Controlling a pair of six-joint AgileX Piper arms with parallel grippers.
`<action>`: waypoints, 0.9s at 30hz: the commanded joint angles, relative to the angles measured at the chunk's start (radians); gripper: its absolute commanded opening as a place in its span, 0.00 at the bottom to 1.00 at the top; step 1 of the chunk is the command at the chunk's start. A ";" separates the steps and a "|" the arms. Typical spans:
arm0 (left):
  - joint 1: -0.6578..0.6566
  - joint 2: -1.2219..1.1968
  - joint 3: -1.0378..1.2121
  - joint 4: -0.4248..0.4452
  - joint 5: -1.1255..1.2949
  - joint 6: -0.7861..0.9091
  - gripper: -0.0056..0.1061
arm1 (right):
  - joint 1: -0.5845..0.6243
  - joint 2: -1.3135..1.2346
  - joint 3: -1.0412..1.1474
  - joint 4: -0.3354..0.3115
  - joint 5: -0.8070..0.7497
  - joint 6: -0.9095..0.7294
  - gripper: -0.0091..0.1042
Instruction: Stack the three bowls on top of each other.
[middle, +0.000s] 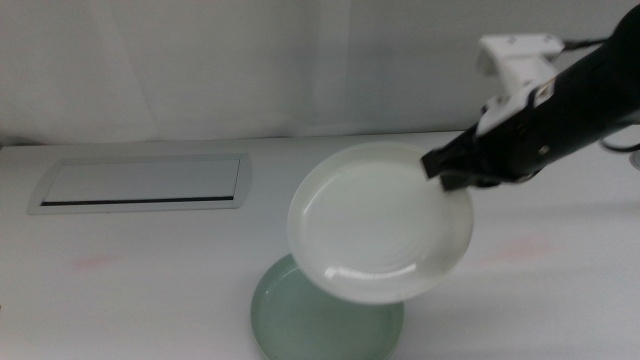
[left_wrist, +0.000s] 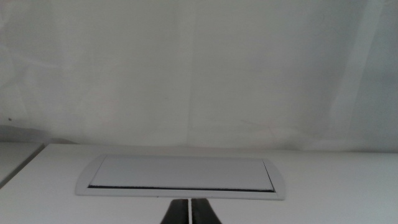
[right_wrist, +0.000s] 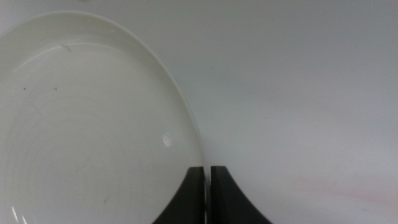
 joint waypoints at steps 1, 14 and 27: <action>0.003 -0.003 0.004 -0.001 0.000 -0.001 0.02 | 0.036 0.028 0.045 0.011 -0.069 0.019 0.06; 0.003 -0.003 0.004 -0.001 0.007 -0.001 0.02 | 0.161 0.260 0.079 0.034 -0.214 0.035 0.06; 0.003 -0.003 0.004 -0.001 0.005 -0.001 0.02 | 0.161 0.352 0.079 0.043 -0.254 0.031 0.06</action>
